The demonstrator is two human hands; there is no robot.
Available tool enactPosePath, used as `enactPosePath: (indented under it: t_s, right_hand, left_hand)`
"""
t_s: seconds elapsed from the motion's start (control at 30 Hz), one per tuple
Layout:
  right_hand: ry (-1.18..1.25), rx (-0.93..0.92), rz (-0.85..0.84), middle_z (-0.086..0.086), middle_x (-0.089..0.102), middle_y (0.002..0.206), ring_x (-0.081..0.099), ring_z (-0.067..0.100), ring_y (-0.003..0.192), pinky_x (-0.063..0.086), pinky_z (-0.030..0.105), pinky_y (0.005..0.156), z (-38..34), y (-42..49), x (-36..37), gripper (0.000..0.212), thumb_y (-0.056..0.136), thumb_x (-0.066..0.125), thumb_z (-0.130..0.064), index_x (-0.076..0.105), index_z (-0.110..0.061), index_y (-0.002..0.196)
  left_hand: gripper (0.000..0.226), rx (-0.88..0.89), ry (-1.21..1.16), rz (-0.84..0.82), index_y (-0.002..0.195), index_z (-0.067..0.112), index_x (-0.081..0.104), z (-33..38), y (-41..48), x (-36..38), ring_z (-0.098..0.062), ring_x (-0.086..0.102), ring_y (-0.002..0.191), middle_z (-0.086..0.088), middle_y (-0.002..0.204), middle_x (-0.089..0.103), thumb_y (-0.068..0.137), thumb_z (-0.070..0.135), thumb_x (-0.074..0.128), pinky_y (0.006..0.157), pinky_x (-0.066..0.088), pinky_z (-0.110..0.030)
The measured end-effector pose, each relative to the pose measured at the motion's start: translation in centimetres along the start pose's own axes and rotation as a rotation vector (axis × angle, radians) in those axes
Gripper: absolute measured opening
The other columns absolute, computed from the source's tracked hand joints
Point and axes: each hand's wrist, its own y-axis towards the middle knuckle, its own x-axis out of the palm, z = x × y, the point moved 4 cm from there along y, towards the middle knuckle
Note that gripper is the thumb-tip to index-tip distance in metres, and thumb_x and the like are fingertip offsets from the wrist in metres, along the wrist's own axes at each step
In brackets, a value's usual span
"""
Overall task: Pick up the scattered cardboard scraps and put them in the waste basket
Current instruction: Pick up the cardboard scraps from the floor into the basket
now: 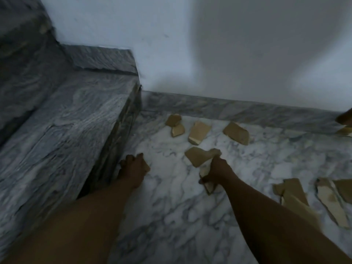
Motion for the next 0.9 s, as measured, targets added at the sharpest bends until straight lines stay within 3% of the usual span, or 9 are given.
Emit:
enactPosePath:
  t_s: [0.13,0.23,0.3,0.37,0.47,0.6,0.73,0.83,0.9]
  right_hand:
    - [-0.177,-0.17,0.028,0.01,0.042,0.142,0.042,0.032,0.131,0.039,0.048,0.106,-2.1,1.1,-0.8,0.088,0.072,0.08,-0.055,0.042,-0.015,0.141]
    - [-0.336,-0.28,0.157,0.01,0.033,0.142,0.034,0.035,0.129,0.036,0.054,0.103,-4.4,1.8,-1.6,0.077,0.078,0.071,-0.058,0.045,-0.02,0.14]
    - [-0.33,-0.287,0.141,0.008,0.029,0.145,0.032,0.034,0.129,0.037,0.055,0.102,-4.7,2.5,-1.3,0.08,0.077,0.072,-0.057,0.042,-0.021,0.142]
    - [-0.305,-0.246,0.116,0.007,0.029,0.141,0.032,0.033,0.127,0.039,0.055,0.099,-4.4,3.1,-1.0,0.086,0.074,0.076,-0.057,0.039,-0.02,0.142]
    - [-0.179,-0.145,0.085,0.01,0.031,0.137,0.034,0.034,0.126,0.035,0.055,0.098,-3.8,3.5,-1.1,0.098,0.066,0.082,-0.056,0.03,-0.021,0.14]
    - [0.002,-0.026,0.093,0.008,0.04,0.132,0.042,0.032,0.123,0.033,0.056,0.098,-2.6,4.3,-1.2,0.113,0.052,0.089,-0.057,0.024,-0.023,0.138]
    - [0.058,0.012,0.058,0.005,0.044,0.13,0.042,0.03,0.123,0.033,0.054,0.099,-2.3,4.8,-1.3,0.111,0.048,0.091,-0.056,0.03,-0.024,0.135]
    - [0.029,0.03,0.03,0.005,0.041,0.136,0.04,0.029,0.128,0.032,0.055,0.104,-2.4,4.6,-1.3,0.112,0.048,0.089,-0.06,0.035,-0.024,0.14]
    - [0.022,0.052,0.033,0.005,0.041,0.137,0.039,0.029,0.13,0.033,0.055,0.105,-2.6,4.3,-1.4,0.116,0.048,0.089,-0.062,0.037,-0.022,0.143]
  left_hand:
    - [0.017,-0.023,-0.063,-0.162,0.094,0.018,0.066,1.5,1.0,-1.2,-0.029,0.058,0.105,-0.011,0.114,0.058,0.081,0.017,0.076,0.089,0.05,-0.035]
    - [0.021,-0.007,-0.096,-0.179,0.091,0.009,0.071,3.7,3.0,-1.8,-0.025,0.065,0.09,-0.015,0.106,0.07,0.073,0.016,0.079,0.077,0.053,-0.031]
    - [0.036,0.085,-0.161,-0.172,0.097,0.002,0.072,6.3,4.5,-2.4,-0.024,0.065,0.093,-0.018,0.107,0.07,0.068,0.022,0.076,0.086,0.053,-0.033]
    - [0.053,0.218,-0.16,-0.195,0.114,-0.001,0.068,10.3,5.1,-3.3,-0.027,0.061,0.114,-0.019,0.125,0.064,0.072,0.032,0.07,0.099,0.046,-0.03]
    - [0.043,0.275,-0.261,-0.039,0.132,0.003,0.055,14.7,7.3,-3.5,-0.03,0.058,0.12,-0.014,0.131,0.06,0.091,0.011,0.063,0.081,0.045,-0.013]
    - [0.036,0.393,-0.152,-0.018,0.128,0.007,0.059,17.1,9.8,-1.6,-0.034,0.05,0.127,-0.015,0.136,0.055,0.095,0.02,0.057,0.105,0.043,-0.042]
    - [0.025,0.509,-0.024,0.023,0.111,0.015,0.066,15.6,9.6,0.2,-0.03,0.048,0.126,-0.006,0.135,0.056,0.097,0.023,0.047,0.096,0.042,-0.039]
    - [0.014,0.611,0.007,0.073,0.092,0.013,0.063,13.8,8.2,1.4,-0.032,0.059,0.093,-0.008,0.101,0.064,0.088,0.009,0.05,0.067,0.039,-0.033]
    - [0.015,0.616,-0.029,0.067,0.093,0.014,0.065,12.5,7.2,2.0,-0.031,0.06,0.09,-0.009,0.096,0.065,0.086,0.008,0.053,0.065,0.047,-0.036]
